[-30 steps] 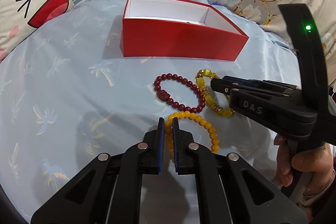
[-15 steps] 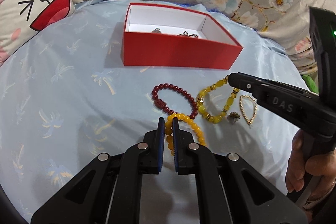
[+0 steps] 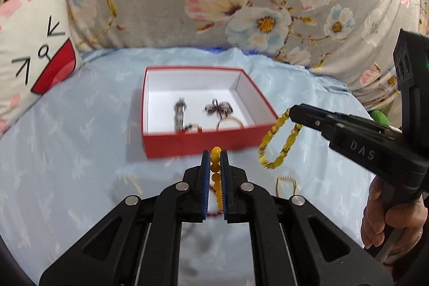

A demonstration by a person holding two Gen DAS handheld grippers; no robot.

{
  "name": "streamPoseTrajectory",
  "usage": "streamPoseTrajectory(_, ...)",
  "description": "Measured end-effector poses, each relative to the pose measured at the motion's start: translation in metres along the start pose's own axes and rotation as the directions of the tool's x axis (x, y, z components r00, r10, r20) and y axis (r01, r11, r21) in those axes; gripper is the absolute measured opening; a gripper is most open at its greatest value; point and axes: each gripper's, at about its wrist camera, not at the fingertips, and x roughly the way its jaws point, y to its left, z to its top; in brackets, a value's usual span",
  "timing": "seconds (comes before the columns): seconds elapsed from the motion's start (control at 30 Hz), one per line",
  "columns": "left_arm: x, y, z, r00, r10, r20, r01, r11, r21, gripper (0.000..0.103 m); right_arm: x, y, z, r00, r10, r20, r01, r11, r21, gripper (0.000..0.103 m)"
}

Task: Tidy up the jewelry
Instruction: 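Carry the amber and yellow bead bracelets into the red box and release both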

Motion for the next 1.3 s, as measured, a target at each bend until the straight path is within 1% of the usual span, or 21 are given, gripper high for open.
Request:
streamPoseTrajectory(0.07,0.005,0.001,0.019,1.0,0.017,0.025,-0.018,1.0,0.014,0.007,0.004,0.0,0.015,1.0,0.003,0.015,-0.002,1.0,-0.009,0.009)
streamPoseTrajectory(0.17,0.016,0.008,0.045,0.999,0.019,0.048,-0.02,1.0,0.008,0.007,0.018,0.0,0.036,1.0,0.008,0.023,-0.007,1.0,-0.015,0.009)
streamPoseTrajectory(0.37,0.06,0.028,0.085,0.999,0.022,0.043,-0.022,1.0,-0.01,0.007,0.069,-0.004,0.075,1.0,0.022,0.0,-0.022,1.0,-0.008,0.009)
streamPoseTrajectory(0.5,0.094,0.043,0.099,0.999,0.028,0.019,-0.028,0.999,-0.027,0.007,0.108,-0.008,0.088,0.999,0.039,-0.028,-0.038,0.999,0.02,0.009)
streamPoseTrajectory(0.6,0.121,0.053,0.103,0.999,0.034,-0.012,-0.035,0.999,-0.037,0.007,0.137,-0.01,0.091,0.998,0.041,-0.052,-0.039,0.999,0.034,0.009)
streamPoseTrajectory(0.7,0.145,0.058,0.105,0.998,0.043,-0.035,-0.044,0.999,-0.03,0.007,0.166,-0.013,0.092,0.995,0.044,-0.095,-0.039,0.998,0.051,0.009)
streamPoseTrajectory(0.73,0.154,0.06,0.104,0.998,0.05,-0.044,-0.051,0.998,-0.026,0.008,0.174,-0.014,0.091,0.994,0.034,-0.106,-0.029,0.998,0.048,0.01)
streamPoseTrajectory(0.8,0.163,0.065,0.103,0.995,0.086,-0.048,-0.088,0.995,-0.038,0.008,0.187,-0.016,0.089,0.993,-0.002,-0.122,0.007,0.999,0.037,0.01)
streamPoseTrajectory(0.87,0.166,0.068,0.101,0.994,0.099,-0.053,-0.102,0.994,-0.047,0.012,0.188,-0.018,0.087,0.993,-0.025,-0.112,0.03,0.999,0.037,0.014)
streamPoseTrajectory(0.9,0.166,0.071,0.1,0.992,0.111,-0.051,-0.114,0.992,-0.052,0.022,0.185,-0.019,0.086,0.994,-0.038,-0.104,0.041,0.999,0.034,0.019)
streamPoseTrajectory(0.93,0.165,0.072,0.099,0.991,0.123,-0.045,-0.125,0.991,-0.053,0.035,0.181,-0.021,0.085,0.995,-0.051,-0.091,0.054,0.998,0.034,0.026)
streamPoseTrajectory(1.0,0.157,0.073,0.096,0.988,0.153,-0.025,-0.155,0.986,-0.057,0.044,0.17,-0.023,0.082,0.996,-0.059,-0.07,0.062,0.997,0.038,0.03)
streamPoseTrajectory(1.17,0.133,0.072,0.083,0.982,0.186,-0.016,-0.187,0.981,-0.049,0.044,0.136,-0.028,0.068,0.998,-0.058,-0.038,0.06,0.997,0.044,0.03)
streamPoseTrajectory(1.3,0.108,0.063,0.064,0.975,0.222,-0.01,-0.222,0.975,-0.028,0.044,0.1,-0.028,0.043,0.998,-0.055,-0.015,0.056,0.997,0.046,0.03)
